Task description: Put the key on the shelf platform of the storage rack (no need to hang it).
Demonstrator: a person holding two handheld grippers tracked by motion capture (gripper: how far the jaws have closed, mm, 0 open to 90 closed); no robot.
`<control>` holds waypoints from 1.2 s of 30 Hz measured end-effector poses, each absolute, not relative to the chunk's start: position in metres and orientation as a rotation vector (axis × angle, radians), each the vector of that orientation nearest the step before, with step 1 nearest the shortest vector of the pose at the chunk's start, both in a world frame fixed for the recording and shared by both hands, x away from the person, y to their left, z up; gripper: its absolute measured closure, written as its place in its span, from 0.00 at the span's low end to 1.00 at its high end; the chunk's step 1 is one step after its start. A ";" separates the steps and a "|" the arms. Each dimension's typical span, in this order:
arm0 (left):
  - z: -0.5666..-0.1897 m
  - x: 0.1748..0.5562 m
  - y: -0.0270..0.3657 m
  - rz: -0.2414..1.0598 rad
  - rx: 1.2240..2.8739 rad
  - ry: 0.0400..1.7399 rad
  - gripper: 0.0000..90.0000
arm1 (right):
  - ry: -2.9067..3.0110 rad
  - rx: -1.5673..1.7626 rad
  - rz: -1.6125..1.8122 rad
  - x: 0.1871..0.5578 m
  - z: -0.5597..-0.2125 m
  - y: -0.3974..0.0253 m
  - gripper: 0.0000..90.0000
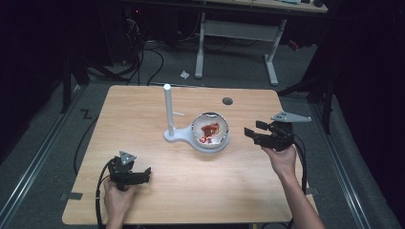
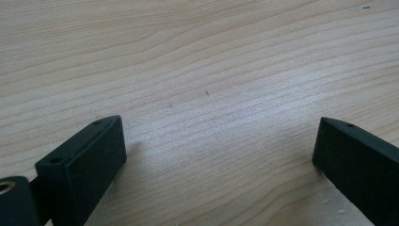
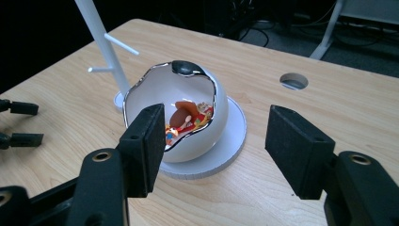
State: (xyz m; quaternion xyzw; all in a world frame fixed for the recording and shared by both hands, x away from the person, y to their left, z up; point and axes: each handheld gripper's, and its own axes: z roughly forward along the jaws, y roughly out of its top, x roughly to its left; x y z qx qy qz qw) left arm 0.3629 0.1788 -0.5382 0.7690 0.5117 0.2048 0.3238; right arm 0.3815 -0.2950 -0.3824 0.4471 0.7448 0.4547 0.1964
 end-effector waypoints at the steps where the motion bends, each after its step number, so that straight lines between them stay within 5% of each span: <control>1: -0.538 0.363 0.179 0.537 2.018 1.342 0.04 | 2.081 1.251 1.276 0.380 -0.381 -0.296 0.43; 36: -0.538 0.363 0.179 0.538 2.017 1.344 0.04 | 1.998 1.269 1.298 0.329 -0.403 -0.314 0.46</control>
